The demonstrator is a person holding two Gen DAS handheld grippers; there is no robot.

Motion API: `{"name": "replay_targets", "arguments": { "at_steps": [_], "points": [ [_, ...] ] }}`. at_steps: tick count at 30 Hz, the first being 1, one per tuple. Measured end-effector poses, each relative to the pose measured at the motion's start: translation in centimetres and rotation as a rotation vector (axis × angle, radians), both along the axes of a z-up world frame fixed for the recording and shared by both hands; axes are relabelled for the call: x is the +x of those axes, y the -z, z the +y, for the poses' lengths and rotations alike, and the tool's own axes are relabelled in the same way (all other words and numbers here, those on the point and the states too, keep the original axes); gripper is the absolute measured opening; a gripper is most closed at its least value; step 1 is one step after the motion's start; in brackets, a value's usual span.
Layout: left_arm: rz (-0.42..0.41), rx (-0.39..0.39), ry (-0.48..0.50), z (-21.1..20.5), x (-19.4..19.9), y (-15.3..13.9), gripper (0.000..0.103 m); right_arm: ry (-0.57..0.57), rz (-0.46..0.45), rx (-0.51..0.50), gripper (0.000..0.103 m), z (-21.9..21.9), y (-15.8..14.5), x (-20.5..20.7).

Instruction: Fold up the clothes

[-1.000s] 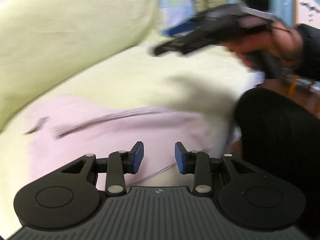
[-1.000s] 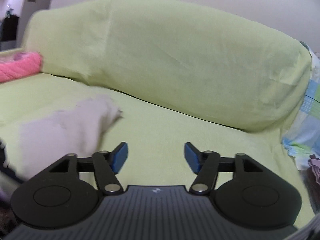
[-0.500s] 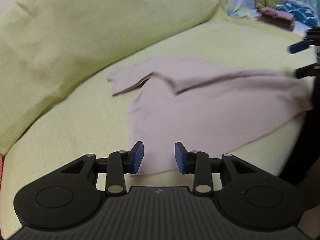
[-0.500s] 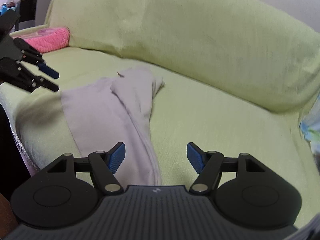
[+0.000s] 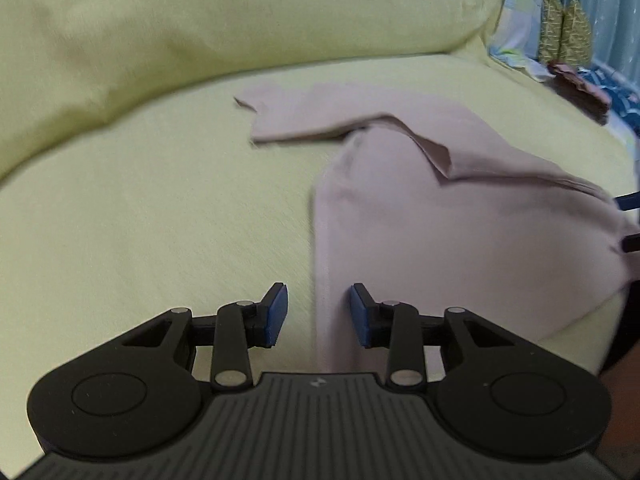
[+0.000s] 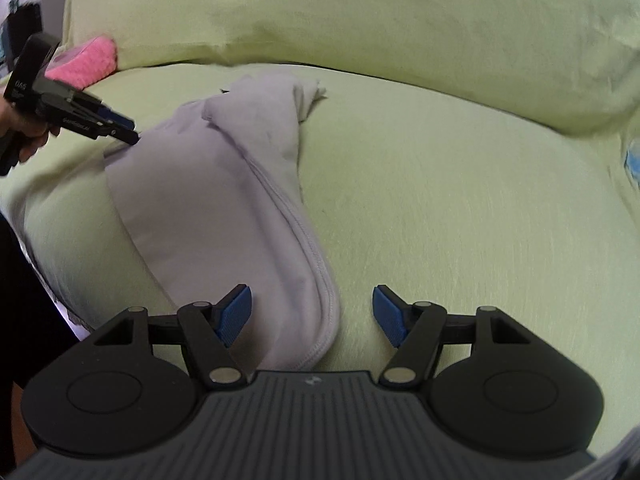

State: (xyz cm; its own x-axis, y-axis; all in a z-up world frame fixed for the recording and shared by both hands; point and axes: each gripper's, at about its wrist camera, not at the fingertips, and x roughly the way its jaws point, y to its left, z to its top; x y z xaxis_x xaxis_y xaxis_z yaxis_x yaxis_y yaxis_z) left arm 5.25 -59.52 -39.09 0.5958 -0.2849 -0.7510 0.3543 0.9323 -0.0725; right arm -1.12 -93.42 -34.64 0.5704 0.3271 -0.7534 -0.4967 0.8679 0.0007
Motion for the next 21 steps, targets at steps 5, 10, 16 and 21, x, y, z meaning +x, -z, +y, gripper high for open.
{"name": "replay_targets", "arguments": {
  "at_steps": [5, 10, 16, 21],
  "points": [
    [0.037, -0.061, -0.024, 0.7, 0.3, 0.3, 0.036, 0.001, -0.003, 0.008, 0.062, -0.6, -0.1, 0.1],
    [0.052, -0.059, -0.015, 0.0, 0.1, 0.0, 0.001, 0.011, 0.004, 0.022, 0.061, -1.0, 0.0, 0.4],
    [0.031, 0.052, 0.046, -2.3, -2.0, -1.1, 0.0, 0.002, 0.048, 0.034, 0.007, -0.9, 0.5, 0.8],
    [0.05, 0.054, 0.032, -3.0, -5.7, -2.6, 0.0, 0.024, 0.048, 0.05, 0.006, -1.3, -0.6, 0.7]
  ]
}}
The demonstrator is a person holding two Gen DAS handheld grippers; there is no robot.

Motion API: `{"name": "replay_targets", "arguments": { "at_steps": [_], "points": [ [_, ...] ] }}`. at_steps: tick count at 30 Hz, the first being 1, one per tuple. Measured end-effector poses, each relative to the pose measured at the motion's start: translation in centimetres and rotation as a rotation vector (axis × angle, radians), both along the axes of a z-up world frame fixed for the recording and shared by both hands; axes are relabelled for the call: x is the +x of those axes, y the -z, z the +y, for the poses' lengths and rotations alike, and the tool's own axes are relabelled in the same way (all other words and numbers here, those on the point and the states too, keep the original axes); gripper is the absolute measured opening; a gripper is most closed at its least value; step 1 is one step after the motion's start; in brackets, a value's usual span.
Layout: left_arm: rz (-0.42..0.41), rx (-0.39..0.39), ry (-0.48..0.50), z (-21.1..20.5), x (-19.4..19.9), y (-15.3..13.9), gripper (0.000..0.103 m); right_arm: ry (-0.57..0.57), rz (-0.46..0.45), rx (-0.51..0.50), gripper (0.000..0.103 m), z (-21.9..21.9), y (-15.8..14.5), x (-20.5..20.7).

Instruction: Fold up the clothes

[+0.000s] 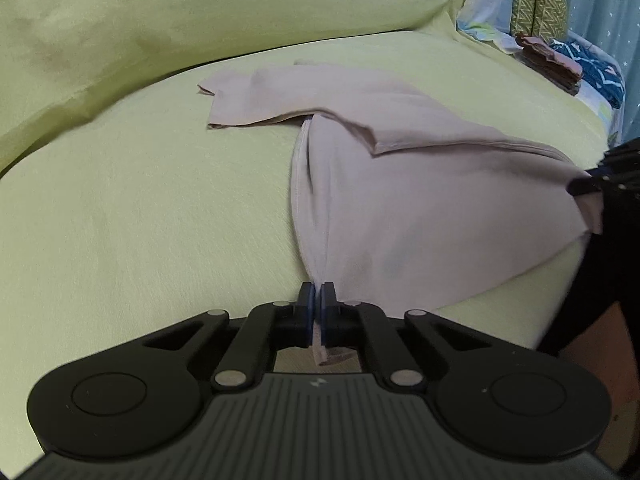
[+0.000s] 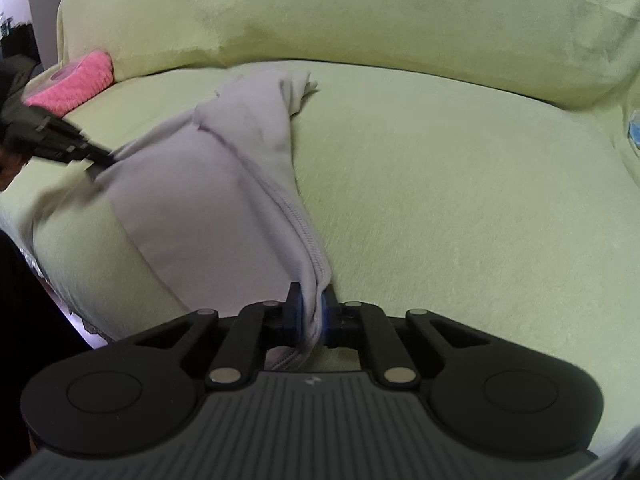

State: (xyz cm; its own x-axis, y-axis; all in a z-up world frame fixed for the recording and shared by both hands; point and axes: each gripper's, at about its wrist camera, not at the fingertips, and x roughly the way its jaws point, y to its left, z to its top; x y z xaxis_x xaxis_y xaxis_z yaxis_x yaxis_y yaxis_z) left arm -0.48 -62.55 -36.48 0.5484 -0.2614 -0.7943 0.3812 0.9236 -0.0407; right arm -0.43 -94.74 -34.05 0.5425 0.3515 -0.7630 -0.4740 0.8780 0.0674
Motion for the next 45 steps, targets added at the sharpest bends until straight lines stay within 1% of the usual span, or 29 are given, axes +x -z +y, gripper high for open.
{"name": "replay_targets", "arguments": {
  "at_steps": [2, 4, 5, 7, 8, 9, 11, 12, 13, 16, 17, 19, 21, 23, 24, 27, 29, 31, 32, 33, 34, 35, 36, 39, 43, 45],
  "points": [
    [0.009, 0.007, -0.006, -0.4, -1.5, -0.3, 0.0, -0.002, 0.016, 0.008, 0.006, -0.7, -0.3, -0.3],
    [0.028, -0.006, -0.008, -1.0, -3.1, -0.4, 0.0, -0.013, 0.027, -0.009, 0.006, -1.1, -0.3, -0.7],
    [0.048, -0.02, -0.006, -1.7, -4.2, -0.2, 0.0, -0.015, 0.029, -0.017, 0.006, -1.4, -0.1, -0.8],
    [0.062, -0.008, 0.0, -2.6, -5.0, 0.4, 0.0, -0.004, 0.046, -0.032, 0.006, -2.0, 0.3, -0.6],
    [0.065, -0.005, -0.003, -2.7, -5.1, 0.5, 0.0, 0.002, 0.056, -0.037, 0.009, -2.2, 0.5, -0.4],
    [0.065, -0.006, -0.01, -2.8, -5.0, 0.4, 0.0, 0.003, 0.051, -0.04, 0.014, -2.2, 0.4, -0.2],
    [0.066, -0.007, -0.022, -2.9, -4.9, 0.2, 0.001, -0.004, 0.024, -0.049, 0.017, -2.1, -0.2, -0.2],
    [0.065, -0.008, -0.023, -2.7, -4.8, 0.0, 0.007, -0.011, 0.004, -0.049, 0.02, -2.0, -0.7, -0.2],
    [0.062, -0.011, -0.026, -2.4, -4.6, -0.7, 0.008, -0.019, -0.016, -0.046, 0.021, -1.9, -1.3, -0.2],
    [0.036, 0.006, -0.039, -1.3, -4.3, -2.0, 0.008, -0.055, -0.081, -0.029, 0.029, -1.0, -2.9, 0.0],
    [0.027, 0.006, -0.048, -0.9, -4.3, -2.4, 0.008, -0.077, -0.106, -0.028, 0.031, -0.2, -3.4, 0.2],
    [0.006, 0.008, -0.079, 0.0, -4.2, -2.9, 0.008, -0.134, -0.154, -0.037, 0.032, 1.8, -3.9, 0.6],
    [-0.004, 0.009, -0.098, 0.5, -4.3, -3.0, 0.008, -0.224, -0.2, -0.075, 0.032, 4.9, -3.5, 1.2],
    [-0.011, 0.005, -0.117, 1.1, -4.3, -3.0, 0.008, -0.338, -0.247, -0.12, 0.031, 8.4, -2.8, 1.6],
    [-0.013, 0.005, -0.124, 1.2, -4.3, -2.9, 0.008, -0.399, -0.27, -0.143, 0.029, 10.2, -2.3, 1.7],
    [-0.021, 0.006, -0.128, 1.4, -4.3, -2.7, 0.008, -0.543, -0.357, -0.252, 0.029, 14.9, -0.5, 2.0],
    [-0.023, -0.003, -0.129, 1.4, -4.2, -2.5, 0.008, -0.611, -0.4, -0.34, 0.029, 17.2, 0.9, 2.2],
    [-0.027, -0.008, -0.131, 1.5, -4.0, -2.4, 0.008, -0.65, -0.442, -0.427, 0.029, 18.6, 2.1, 2.5],
    [-0.028, -0.01, -0.133, 1.5, -3.9, -2.3, 0.008, -0.658, -0.46, -0.451, 0.029, 18.9, 2.5, 2.6],
    [-0.029, -0.012, -0.135, 1.5, -3.7, -2.2, 0.008, -0.659, -0.472, -0.463, 0.023, 19.2, 2.7, 2.8],
    [-0.03, -0.013, -0.136, 1.6, -3.6, -2.1, 0.008, -0.651, -0.478, -0.462, 0.016, 19.2, 2.7, 3.1],
    [-0.031, -0.013, -0.135, 1.6, -3.4, -2.1, 0.008, -0.634, -0.485, -0.454, 0.003, 19.0, 2.5, 3.5],
    [-0.032, -0.013, -0.134, 1.6, -3.2, -2.0, 0.008, -0.598, -0.486, -0.424, 0.0, 18.3, 1.9, 4.1],
    [-0.043, -0.007, -0.125, 1.1, -2.0, -1.8, 0.008, -0.435, -0.456, -0.286, 0.0, 15.1, -0.5, 6.6],
    [-0.058, -0.019, -0.103, -0.2, -0.2, -1.8, 0.008, -0.151, -0.395, -0.117, 0.0, 8.5, -3.3, 11.0],
    [-0.062, -0.021, -0.09, -0.9, 0.6, -1.7, 0.008, 0.001, -0.317, -0.045, 0.0, 4.3, -3.7, 13.8]
  ]
}}
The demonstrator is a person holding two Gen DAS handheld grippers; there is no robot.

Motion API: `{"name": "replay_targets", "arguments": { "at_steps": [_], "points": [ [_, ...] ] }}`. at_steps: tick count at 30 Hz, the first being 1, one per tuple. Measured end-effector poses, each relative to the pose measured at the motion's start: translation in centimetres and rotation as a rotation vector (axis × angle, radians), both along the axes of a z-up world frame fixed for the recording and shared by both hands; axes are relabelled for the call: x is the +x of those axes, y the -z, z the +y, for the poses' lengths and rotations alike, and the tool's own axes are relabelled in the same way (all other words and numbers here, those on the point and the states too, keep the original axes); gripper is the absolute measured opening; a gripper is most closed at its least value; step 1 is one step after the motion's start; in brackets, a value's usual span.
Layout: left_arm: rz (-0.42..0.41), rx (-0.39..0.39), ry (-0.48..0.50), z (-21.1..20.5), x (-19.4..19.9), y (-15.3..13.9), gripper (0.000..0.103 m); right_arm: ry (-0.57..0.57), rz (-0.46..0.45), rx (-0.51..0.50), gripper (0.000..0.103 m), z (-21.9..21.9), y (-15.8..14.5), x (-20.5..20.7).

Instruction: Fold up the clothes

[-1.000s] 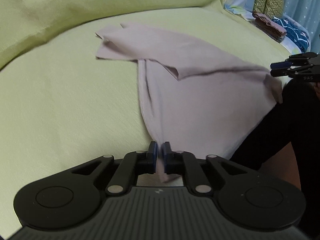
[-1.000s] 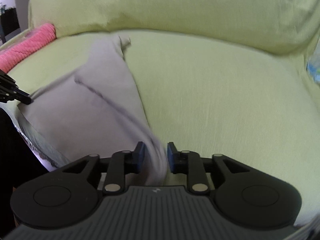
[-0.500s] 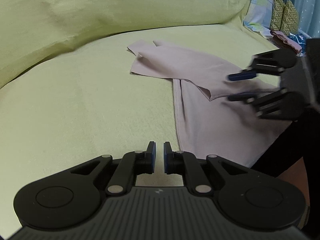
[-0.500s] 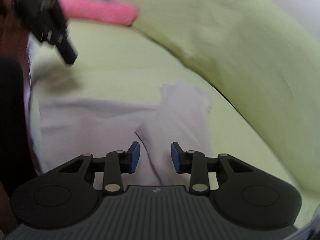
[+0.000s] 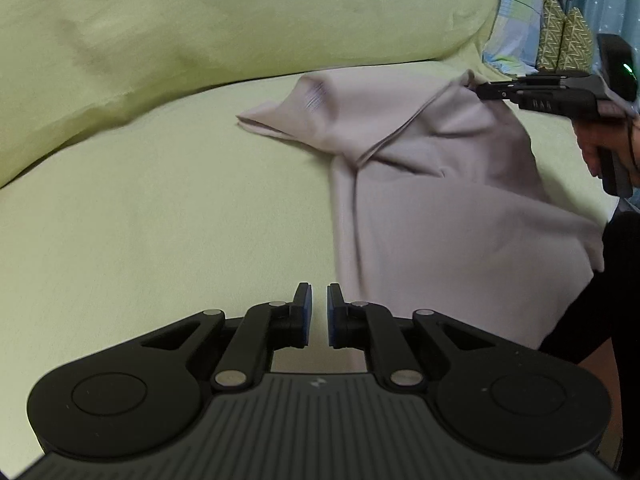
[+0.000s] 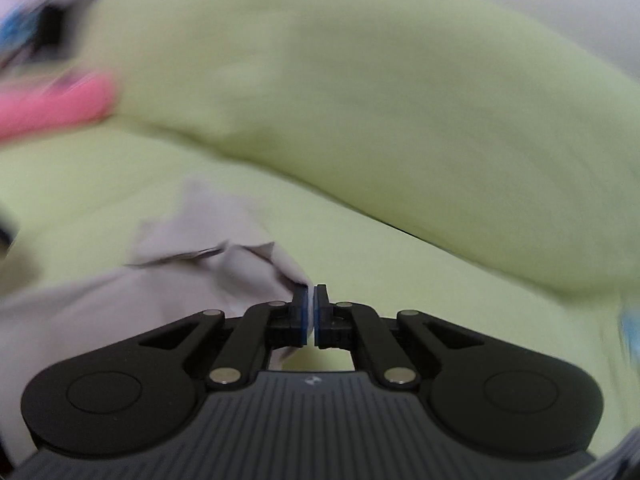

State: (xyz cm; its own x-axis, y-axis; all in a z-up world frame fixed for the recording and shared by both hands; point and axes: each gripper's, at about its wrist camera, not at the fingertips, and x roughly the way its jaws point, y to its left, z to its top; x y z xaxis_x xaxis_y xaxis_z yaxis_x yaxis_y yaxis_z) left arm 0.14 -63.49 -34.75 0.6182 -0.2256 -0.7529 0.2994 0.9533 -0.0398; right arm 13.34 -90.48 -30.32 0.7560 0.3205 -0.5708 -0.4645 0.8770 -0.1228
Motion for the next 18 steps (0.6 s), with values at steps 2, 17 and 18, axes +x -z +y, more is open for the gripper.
{"name": "replay_targets", "arguments": {
  "at_steps": [2, 17, 18],
  "points": [
    [-0.005, -0.001, 0.021, -1.3, 1.4, 0.1, 0.008, 0.121, 0.107, 0.078, 0.0, -3.8, 0.6, 2.4],
    [-0.096, 0.078, 0.102, -5.3, 14.9, 0.1, 0.041, 0.174, 0.103, 0.097, 0.019, -8.6, 2.6, 5.2],
    [-0.102, 0.093, 0.107, -5.0, 16.3, 0.3, 0.041, 0.128, 0.086, 0.087, 0.019, -7.7, 2.3, 5.0]
  ]
}}
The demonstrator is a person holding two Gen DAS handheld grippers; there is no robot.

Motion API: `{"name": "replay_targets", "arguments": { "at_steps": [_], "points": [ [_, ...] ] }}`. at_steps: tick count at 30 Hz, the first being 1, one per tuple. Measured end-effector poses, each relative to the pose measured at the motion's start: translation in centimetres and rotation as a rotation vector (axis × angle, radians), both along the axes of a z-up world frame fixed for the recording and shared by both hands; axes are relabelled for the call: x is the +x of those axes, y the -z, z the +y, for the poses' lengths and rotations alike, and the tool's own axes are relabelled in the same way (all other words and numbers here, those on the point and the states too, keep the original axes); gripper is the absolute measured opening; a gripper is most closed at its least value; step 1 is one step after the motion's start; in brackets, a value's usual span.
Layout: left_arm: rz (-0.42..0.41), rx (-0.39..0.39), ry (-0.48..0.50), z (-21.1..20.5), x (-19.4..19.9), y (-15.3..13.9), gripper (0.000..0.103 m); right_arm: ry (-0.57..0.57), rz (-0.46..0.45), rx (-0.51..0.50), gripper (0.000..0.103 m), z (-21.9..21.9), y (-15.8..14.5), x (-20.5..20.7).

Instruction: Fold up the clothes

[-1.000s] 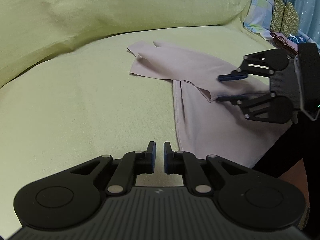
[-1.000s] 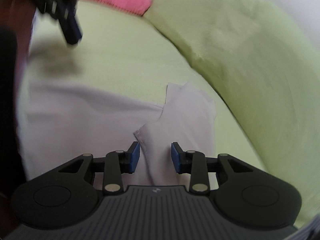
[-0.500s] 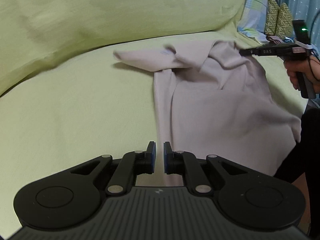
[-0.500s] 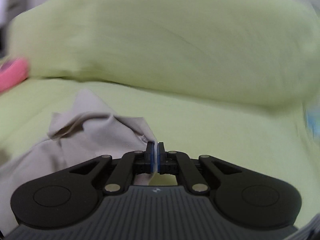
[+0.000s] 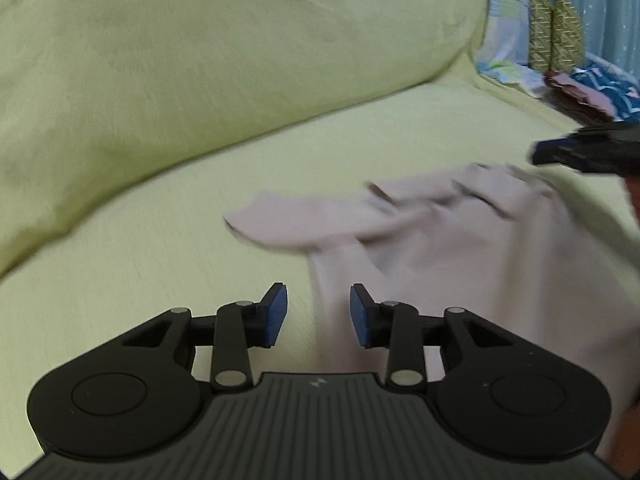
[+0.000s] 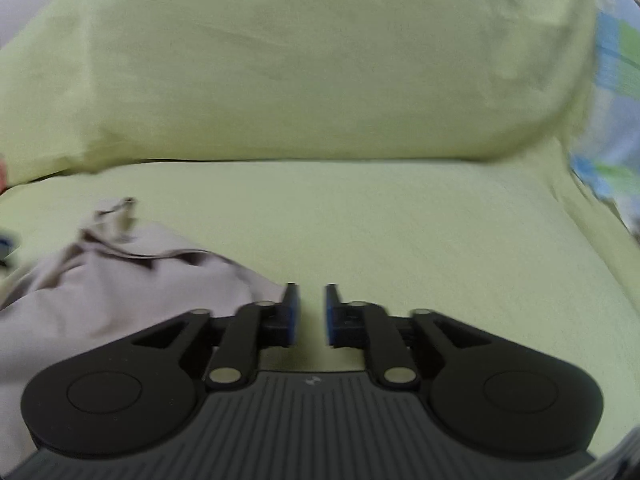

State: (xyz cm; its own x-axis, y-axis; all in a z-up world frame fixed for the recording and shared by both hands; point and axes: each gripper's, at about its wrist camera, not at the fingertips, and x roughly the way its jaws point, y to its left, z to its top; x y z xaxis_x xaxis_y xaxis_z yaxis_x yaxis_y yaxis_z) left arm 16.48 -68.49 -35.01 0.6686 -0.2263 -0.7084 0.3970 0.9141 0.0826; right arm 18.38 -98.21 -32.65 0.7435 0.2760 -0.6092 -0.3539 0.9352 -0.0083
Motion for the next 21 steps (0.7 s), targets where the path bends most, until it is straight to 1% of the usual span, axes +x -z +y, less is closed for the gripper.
{"name": "replay_targets", "arguments": {
  "at_steps": [2, 3, 6, 9, 12, 14, 15, 17, 18, 19, 20, 21],
  "points": [
    [-0.011, 0.022, 0.003, 0.6, 2.1, 0.2, 0.041, -0.101, -0.03, -0.026, 0.019, 1.5, -0.7, -0.6],
    [-0.016, 0.029, 0.004, 1.1, 3.3, 0.3, 0.041, -0.169, -0.046, -0.045, 0.019, 2.5, -1.0, -0.7],
    [-0.023, 0.025, 0.008, 1.9, 5.6, 0.7, 0.043, -0.336, -0.076, -0.104, 0.019, 5.2, -1.3, -0.7],
    [-0.023, 0.042, 0.02, 2.4, 7.0, 1.2, 0.043, -0.466, -0.102, -0.183, 0.02, 8.0, -0.9, -0.4],
    [-0.032, 0.044, 0.038, 2.4, 7.5, 1.6, 0.044, -0.581, -0.125, -0.22, 0.025, 10.5, -0.5, 0.0],
    [-0.035, 0.039, 0.049, 2.5, 7.8, 1.7, 0.047, -0.627, -0.138, -0.228, 0.026, 11.8, -0.3, 0.3],
    [-0.035, 0.035, 0.054, 2.7, 7.9, 1.8, 0.048, -0.645, -0.149, -0.249, 0.026, 12.5, 0.0, 0.5],
    [-0.036, 0.028, 0.065, 3.1, 8.2, 2.0, 0.049, -0.657, -0.162, -0.284, 0.026, 13.4, 0.5, 1.0],
    [-0.033, 0.022, 0.067, 3.4, 8.4, 2.1, 0.049, -0.66, -0.157, -0.281, 0.019, 13.6, 0.7, 1.3],
    [-0.026, 0.011, 0.061, 3.7, 8.8, 2.1, 0.049, -0.657, -0.147, -0.258, 0.008, 13.6, 0.7, 1.7],
    [-0.022, 0.002, 0.06, 4.0, 9.0, 2.1, 0.049, -0.645, -0.147, -0.236, 0.0, 13.4, 0.5, 2.0],
    [-0.015, -0.012, 0.059, 4.2, 9.2, 2.1, 0.049, -0.629, -0.16, -0.222, 0.0, 13.1, 0.2, 2.0]
  ]
}}
